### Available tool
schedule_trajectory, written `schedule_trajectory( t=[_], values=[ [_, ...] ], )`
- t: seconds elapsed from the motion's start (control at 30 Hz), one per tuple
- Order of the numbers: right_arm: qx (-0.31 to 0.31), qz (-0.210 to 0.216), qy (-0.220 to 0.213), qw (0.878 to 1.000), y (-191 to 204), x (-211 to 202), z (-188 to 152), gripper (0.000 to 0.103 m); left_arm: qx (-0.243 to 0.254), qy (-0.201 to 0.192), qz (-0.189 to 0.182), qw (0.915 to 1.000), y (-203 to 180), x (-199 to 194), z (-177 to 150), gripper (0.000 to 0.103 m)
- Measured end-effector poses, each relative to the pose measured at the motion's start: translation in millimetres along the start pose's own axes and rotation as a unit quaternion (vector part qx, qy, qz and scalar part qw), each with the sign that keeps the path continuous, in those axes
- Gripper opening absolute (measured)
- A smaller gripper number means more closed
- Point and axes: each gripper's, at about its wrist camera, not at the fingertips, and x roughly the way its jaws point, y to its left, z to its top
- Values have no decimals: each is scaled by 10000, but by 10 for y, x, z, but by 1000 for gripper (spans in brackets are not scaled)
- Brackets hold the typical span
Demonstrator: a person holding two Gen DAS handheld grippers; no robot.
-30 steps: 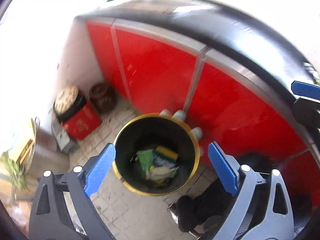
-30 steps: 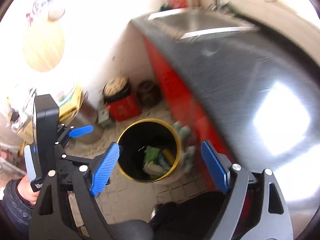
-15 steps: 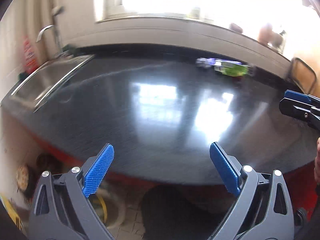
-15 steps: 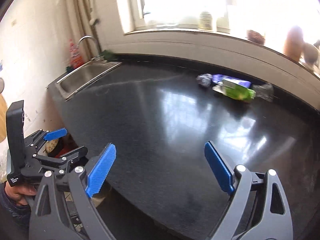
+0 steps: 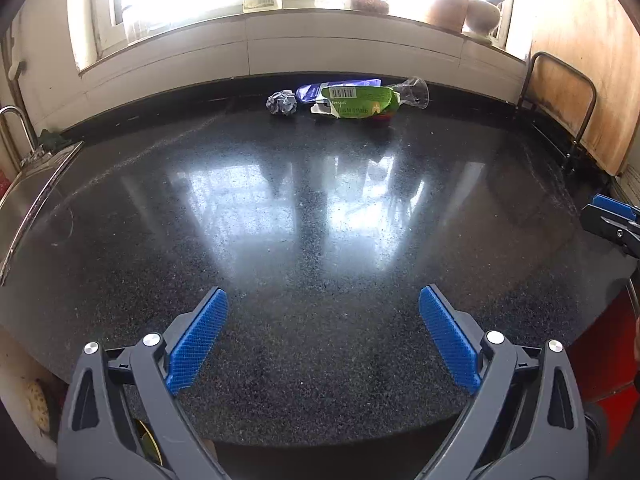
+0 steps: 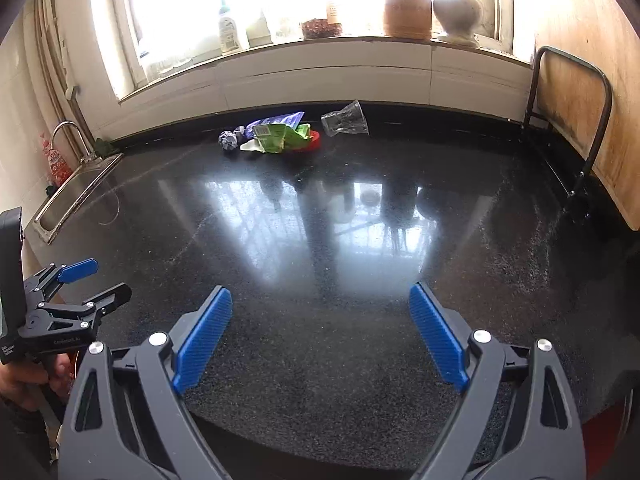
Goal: Collect trash
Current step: 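Move both open tools back to the counter, then grasp the crumpled foil with left tool while right tool grasps the clear plastic cup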
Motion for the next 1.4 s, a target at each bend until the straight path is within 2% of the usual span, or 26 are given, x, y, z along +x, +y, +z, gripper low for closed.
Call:
schedule_trajectory(
  t=[0.1,0.23,0.37,0.47,0.6,0.7,0.8,0.97,1.0,1.03,1.07,1.1,1.13,1.17,1.2,1.23,1.27,1.4],
  values=[
    [-56,-37,33,10000,-11,83,52,87,-54,56,58,10000,68,100,89,94],
    [-321,-127,37,9994,12,301,308,87,-28,133,125,9998,163,312,375,94],
    [-537,-208,91,9983,-50,589,694,87,284,72,398,9988,212,628,870,94],
    [-507,-118,97,9986,-162,858,1067,87,417,93,629,9971,281,965,1280,94],
    [-435,-70,198,9988,-309,1413,1630,85,92,269,358,9990,441,1418,1768,94],
    [-413,-10,281,9987,-408,1834,1963,84,133,398,359,9985,489,1750,2007,94],
    [-393,72,441,9982,-473,2247,2217,75,222,398,394,9982,533,2023,2160,94],
    [-365,188,723,9965,-504,2748,2415,72,72,524,425,9977,674,2361,2299,94],
    [-395,192,749,9962,-495,2815,2433,67,45,562,444,9974,702,2428,2315,94],
    [-405,206,790,9958,-490,2863,2439,56,20,586,488,9971,731,2486,2324,93],
    [-386,275,836,9954,-486,2903,2441,48,-3,591,537,9968,760,2527,2333,89],
    [-374,309,861,9951,-479,2918,2435,33,-35,551,547,9970,780,2537,2339,86],
    [-405,352,863,9948,-456,2911,2406,23,-65,490,487,9976,798,2530,2343,77],
    [-434,339,831,9950,-444,2907,2392,19,-81,456,433,9980,811,2521,2344,64],
    [-495,288,787,9953,-417,2885,2368,12,-86,441,409,9982,813,2511,2344,57],
    [-540,237,722,9956,-392,2851,2345,6,-84,431,410,9982,816,2488,2336,42],
    [-560,229,659,9960,-373,2812,2324,6,-68,442,437,9980,816,2464,2321,28],
    [-710,203,445,9963,-251,2595,2239,5,-109,326,616,9975,828,2260,2223,21]
  ],
)
